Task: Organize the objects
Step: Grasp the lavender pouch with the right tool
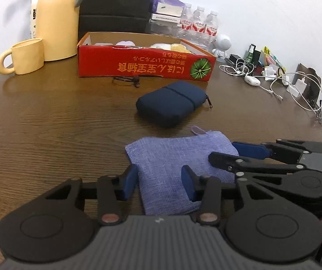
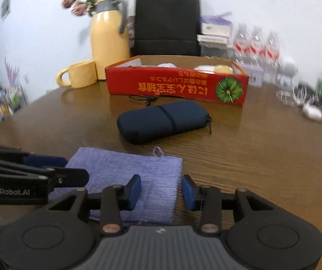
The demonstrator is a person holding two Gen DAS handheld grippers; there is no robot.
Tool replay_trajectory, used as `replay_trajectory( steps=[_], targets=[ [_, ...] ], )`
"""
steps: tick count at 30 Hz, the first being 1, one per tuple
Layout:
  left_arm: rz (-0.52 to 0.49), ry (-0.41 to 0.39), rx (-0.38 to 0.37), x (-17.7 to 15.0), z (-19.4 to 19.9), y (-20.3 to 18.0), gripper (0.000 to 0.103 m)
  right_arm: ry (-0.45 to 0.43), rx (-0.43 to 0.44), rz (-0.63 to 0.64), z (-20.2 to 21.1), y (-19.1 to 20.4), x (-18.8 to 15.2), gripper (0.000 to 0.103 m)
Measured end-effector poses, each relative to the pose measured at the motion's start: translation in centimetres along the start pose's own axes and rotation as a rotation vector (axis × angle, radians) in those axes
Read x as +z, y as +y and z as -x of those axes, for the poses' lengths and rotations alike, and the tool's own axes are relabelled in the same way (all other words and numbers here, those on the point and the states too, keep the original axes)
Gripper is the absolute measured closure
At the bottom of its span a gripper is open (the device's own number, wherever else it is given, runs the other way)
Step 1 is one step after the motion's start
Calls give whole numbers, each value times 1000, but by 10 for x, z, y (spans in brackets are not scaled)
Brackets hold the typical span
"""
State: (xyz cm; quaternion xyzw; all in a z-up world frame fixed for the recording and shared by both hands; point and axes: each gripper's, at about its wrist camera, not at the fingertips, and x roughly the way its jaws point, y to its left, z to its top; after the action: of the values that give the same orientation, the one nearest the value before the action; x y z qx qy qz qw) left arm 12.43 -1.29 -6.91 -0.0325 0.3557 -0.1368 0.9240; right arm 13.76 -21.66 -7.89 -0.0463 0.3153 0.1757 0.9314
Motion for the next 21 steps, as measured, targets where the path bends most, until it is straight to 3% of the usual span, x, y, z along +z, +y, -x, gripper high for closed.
replay_trajectory(
  steps=[2,3,5,6,7,8,9,10,12,14,16,17,18,21],
  targets=[
    [4,1,-8,0,0,1,71,2,6,-11,1,-1,0,70],
    [2,6,-22,0,-1,1,82,2,4,-13,1,-3,1,76],
    [-1,9,-53,1,-4,-1,86,-2,5,-32,1,-7,2,83],
    [-12,3,-65,1,-5,-3,84,-5,-3,-36,1,-9,3,85],
    [-13,-11,-71,3,-5,-4,75,-10,-20,-31,0,-11,4,87],
    [-5,-27,-71,5,-5,-4,68,-13,-65,-20,-1,-15,6,101],
    [-6,-38,-73,9,-5,-2,57,-11,-117,-12,-3,-19,7,101],
    [-7,-52,-68,14,-5,0,53,-15,-169,-14,-5,-25,8,101],
    [-14,-76,-34,29,-8,8,47,-27,-254,-54,-7,-42,10,90],
    [-38,-108,11,49,-16,19,41,-39,-248,-99,-2,-55,14,84],
    [-58,-141,37,73,-31,30,18,-65,-179,-135,4,-57,18,64],
    [-59,-156,39,84,-40,34,12,-61,-152,-139,4,-55,20,40],
    [-64,-165,26,96,-52,38,7,-46,-127,-130,1,-50,21,24],
    [-75,-123,14,125,-98,44,2,8,-103,-78,-13,-31,19,22]
  ],
)
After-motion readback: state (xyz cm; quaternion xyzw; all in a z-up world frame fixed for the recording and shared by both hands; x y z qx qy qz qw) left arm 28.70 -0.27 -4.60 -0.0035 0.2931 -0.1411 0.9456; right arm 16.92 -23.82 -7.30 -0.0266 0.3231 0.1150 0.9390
